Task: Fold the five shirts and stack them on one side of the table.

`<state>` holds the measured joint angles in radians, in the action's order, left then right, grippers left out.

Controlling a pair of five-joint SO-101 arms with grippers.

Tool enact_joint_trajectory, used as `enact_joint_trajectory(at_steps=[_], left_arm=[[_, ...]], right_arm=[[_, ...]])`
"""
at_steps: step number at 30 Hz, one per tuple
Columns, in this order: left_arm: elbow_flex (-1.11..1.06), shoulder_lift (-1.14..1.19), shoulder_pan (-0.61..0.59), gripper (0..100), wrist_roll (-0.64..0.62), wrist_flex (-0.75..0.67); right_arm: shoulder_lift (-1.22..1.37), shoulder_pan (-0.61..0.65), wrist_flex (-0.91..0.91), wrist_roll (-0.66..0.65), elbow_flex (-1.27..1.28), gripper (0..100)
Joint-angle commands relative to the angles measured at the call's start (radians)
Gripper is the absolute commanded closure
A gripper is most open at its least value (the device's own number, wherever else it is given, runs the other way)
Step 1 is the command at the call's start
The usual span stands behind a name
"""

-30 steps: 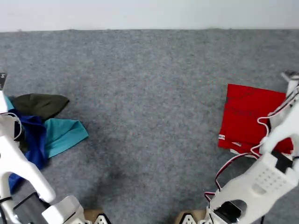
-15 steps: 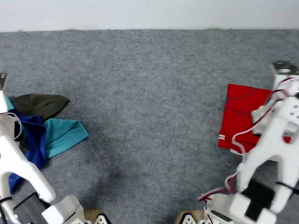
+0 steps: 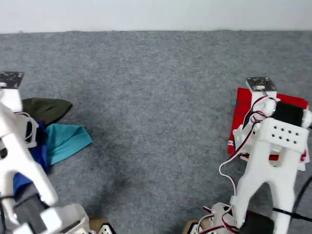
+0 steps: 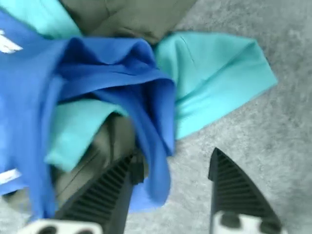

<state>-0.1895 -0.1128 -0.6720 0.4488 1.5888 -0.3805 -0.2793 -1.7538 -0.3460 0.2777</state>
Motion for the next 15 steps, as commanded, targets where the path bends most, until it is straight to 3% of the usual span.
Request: enact_joint_trajectory(at_steps=[1,15], left_arm=[[0.013,0.114,0.029,77,0.020,-0.020],[0.028,0.374,0.307,77,-0.026,-0.178]], right_arm=[[-0.039,0.005,-0.042,0.012,0.002,99.0],[-0.039,0.007,-0.042,0.012,0.003,99.0]])
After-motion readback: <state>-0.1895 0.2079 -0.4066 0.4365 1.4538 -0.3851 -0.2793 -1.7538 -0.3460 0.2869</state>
